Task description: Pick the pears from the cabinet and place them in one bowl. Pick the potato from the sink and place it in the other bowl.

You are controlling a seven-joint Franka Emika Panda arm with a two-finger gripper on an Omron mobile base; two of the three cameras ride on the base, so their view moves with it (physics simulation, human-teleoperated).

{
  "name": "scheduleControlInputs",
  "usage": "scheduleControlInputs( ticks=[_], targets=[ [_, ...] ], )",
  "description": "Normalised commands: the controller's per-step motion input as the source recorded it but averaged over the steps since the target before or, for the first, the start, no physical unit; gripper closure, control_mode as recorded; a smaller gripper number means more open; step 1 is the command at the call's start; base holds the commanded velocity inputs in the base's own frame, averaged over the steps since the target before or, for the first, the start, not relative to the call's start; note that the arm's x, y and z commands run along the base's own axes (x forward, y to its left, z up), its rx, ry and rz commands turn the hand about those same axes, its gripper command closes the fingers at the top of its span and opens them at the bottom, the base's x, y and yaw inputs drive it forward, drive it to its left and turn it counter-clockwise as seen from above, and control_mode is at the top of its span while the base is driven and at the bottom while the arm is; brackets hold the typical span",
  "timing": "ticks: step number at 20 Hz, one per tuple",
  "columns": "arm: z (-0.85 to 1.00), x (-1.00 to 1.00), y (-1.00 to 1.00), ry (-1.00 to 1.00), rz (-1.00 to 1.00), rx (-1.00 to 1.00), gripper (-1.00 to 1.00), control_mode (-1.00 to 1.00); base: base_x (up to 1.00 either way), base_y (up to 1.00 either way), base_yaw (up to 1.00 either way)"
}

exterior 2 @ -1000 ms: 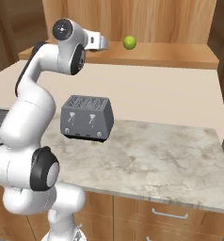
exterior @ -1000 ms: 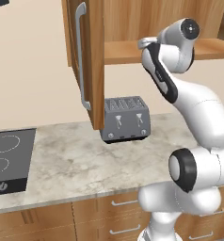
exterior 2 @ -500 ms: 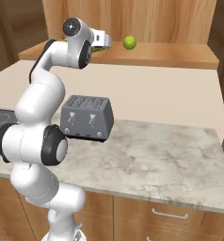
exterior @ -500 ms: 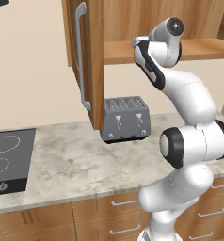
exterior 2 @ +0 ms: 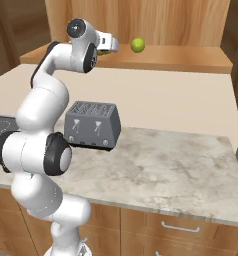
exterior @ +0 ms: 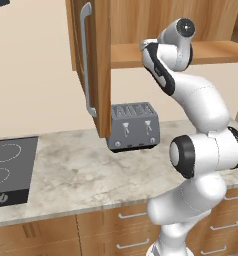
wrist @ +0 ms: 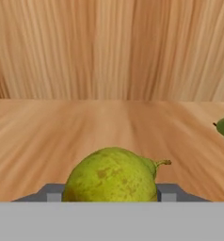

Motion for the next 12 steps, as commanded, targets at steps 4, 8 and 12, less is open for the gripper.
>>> scheduleControlInputs(
  ticks=[4, 8, 12],
  targets=[
    [0.20, -0.29, 0.11, -0.06, -0.10, -0.05, 1.00, -1.00, 0.00, 0.00, 0.00],
    [0.01, -0.67, 0.22, -0.05, -0.20, 0.00, 1.00, -1.00, 0.00, 0.00, 0.00],
    [0.33, -0.87, 0.00, -0.01, -0.19, 0.16, 1.00, -1.00, 0.00, 0.00, 0.00]
  ],
)
